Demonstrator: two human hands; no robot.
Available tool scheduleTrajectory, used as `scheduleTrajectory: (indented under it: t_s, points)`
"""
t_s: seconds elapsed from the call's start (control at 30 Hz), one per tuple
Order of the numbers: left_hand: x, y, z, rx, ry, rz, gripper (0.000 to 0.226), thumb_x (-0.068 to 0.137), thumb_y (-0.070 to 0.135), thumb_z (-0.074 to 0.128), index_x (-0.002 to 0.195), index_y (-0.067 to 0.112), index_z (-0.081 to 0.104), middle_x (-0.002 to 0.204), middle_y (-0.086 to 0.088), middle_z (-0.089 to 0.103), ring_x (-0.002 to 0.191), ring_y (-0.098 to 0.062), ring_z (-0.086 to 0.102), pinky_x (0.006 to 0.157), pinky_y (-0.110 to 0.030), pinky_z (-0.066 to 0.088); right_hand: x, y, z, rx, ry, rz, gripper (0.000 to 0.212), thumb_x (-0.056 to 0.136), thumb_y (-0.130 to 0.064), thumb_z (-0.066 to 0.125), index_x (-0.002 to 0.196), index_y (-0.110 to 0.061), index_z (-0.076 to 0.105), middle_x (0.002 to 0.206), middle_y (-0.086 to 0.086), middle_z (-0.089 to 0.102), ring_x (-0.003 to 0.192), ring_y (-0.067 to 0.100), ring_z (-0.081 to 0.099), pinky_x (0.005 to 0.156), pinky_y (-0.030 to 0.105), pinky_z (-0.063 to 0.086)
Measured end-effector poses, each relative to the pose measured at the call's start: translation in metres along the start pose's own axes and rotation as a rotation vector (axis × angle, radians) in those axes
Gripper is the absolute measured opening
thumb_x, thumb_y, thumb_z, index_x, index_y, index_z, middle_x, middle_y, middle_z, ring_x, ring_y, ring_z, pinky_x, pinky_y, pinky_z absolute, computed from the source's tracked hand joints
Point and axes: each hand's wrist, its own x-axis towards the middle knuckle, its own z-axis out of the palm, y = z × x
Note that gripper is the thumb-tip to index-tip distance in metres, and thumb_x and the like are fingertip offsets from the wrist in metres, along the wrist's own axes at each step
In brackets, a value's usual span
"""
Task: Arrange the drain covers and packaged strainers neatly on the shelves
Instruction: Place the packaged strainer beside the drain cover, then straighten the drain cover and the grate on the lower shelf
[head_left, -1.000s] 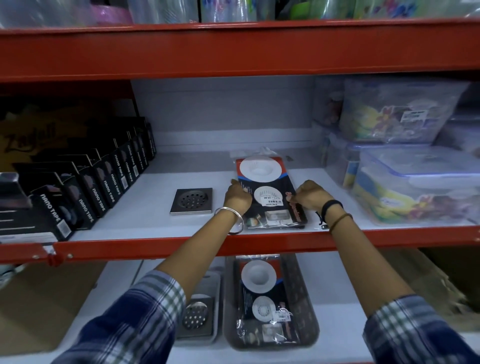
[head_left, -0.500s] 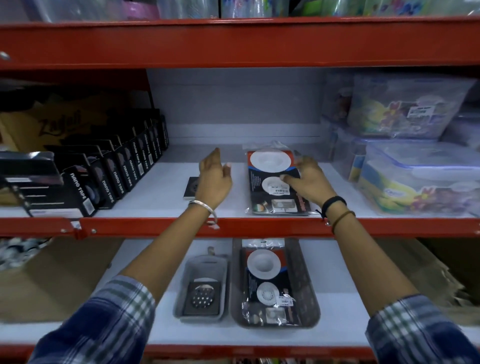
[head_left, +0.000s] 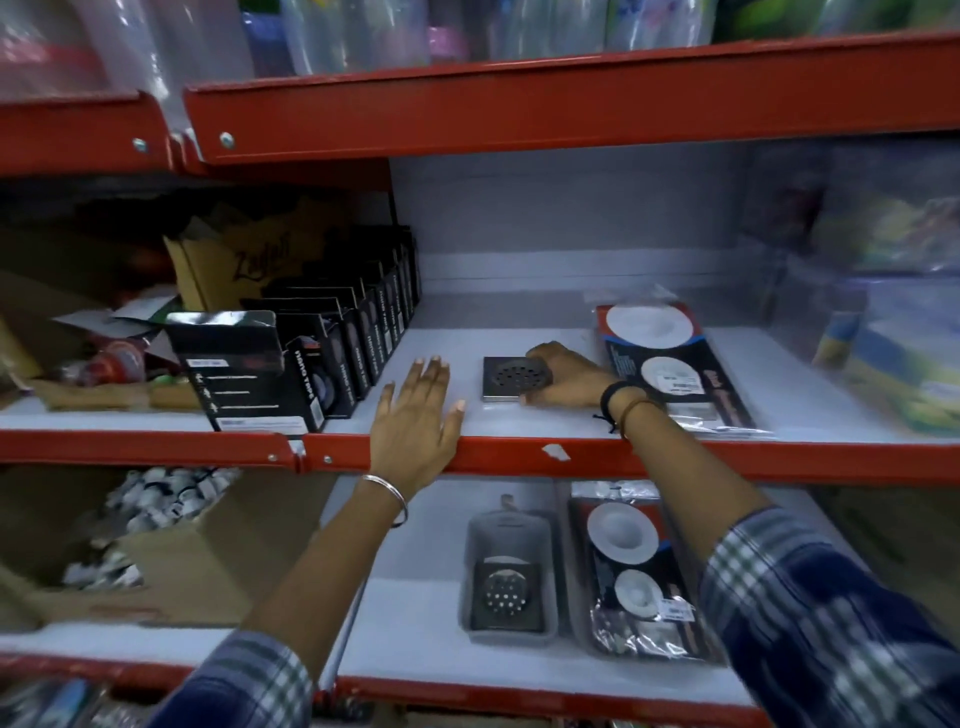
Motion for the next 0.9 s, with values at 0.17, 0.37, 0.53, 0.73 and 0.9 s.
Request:
scheduleTrajectory:
  t_s: [0.17,0.37,0.53,0.73,0.9]
  points:
    - [0.005,-0.008,0.006,-0.020,0.084,0.013,0.067,0.089,0.045,0.015,0.146,0.014,0.030,0.154,-0.002,0.032,0.145,-0.019,0.023,0.117,-0.044,0.017,0.036,-0.001,0.008,-0.054,-0.128,0.095,0.100,0.074,-0.044,0.073,0.150,-0.018,0.013,0.159,0.003,0.015,0.144,0.024,0.020,0.117,0.037,0.018]
    - [0.008,-0.010,0.014,-0.014,0.193,0.030,0.063,0.087,0.038,0.029,0.144,0.011,0.034,0.151,-0.005,0.037,0.141,-0.022,0.032,0.113,-0.046,0.019,0.049,0.002,0.001,0.000,-0.166,0.093,0.083,0.073,-0.036,0.077,0.141,-0.015,0.033,0.145,0.005,0.036,0.130,0.025,0.040,0.107,0.032,0.031]
    - [0.008,-0.010,0.016,-0.007,0.224,0.031,0.064,0.086,0.037,0.030,0.145,0.010,0.032,0.152,-0.006,0.035,0.142,-0.022,0.031,0.114,-0.045,0.017,0.031,-0.003,-0.014,0.017,-0.054,-0.010,0.066,0.070,-0.033,0.080,0.125,-0.012,0.050,0.128,0.007,0.051,0.116,0.025,0.051,0.098,0.030,0.039]
    - [0.003,-0.005,0.011,0.005,0.252,0.010,0.065,0.088,0.036,0.029,0.147,0.009,0.024,0.157,-0.007,0.025,0.145,-0.021,0.021,0.117,-0.043,0.012,-0.041,-0.027,-0.039,0.074,0.062,-0.128,0.074,0.066,-0.039,0.082,0.128,-0.021,0.046,0.130,0.000,0.049,0.117,0.019,0.049,0.097,0.026,0.037]
    - [0.001,-0.002,0.008,0.035,0.298,0.025,0.064,0.091,0.035,0.029,0.148,0.007,0.018,0.158,-0.011,0.021,0.146,-0.022,0.017,0.118,-0.042,0.006,-0.112,-0.034,-0.019,0.124,-0.125,-0.225,0.087,0.052,-0.054,0.084,0.128,-0.032,0.048,0.128,-0.015,0.051,0.119,0.004,0.049,0.103,0.020,0.037]
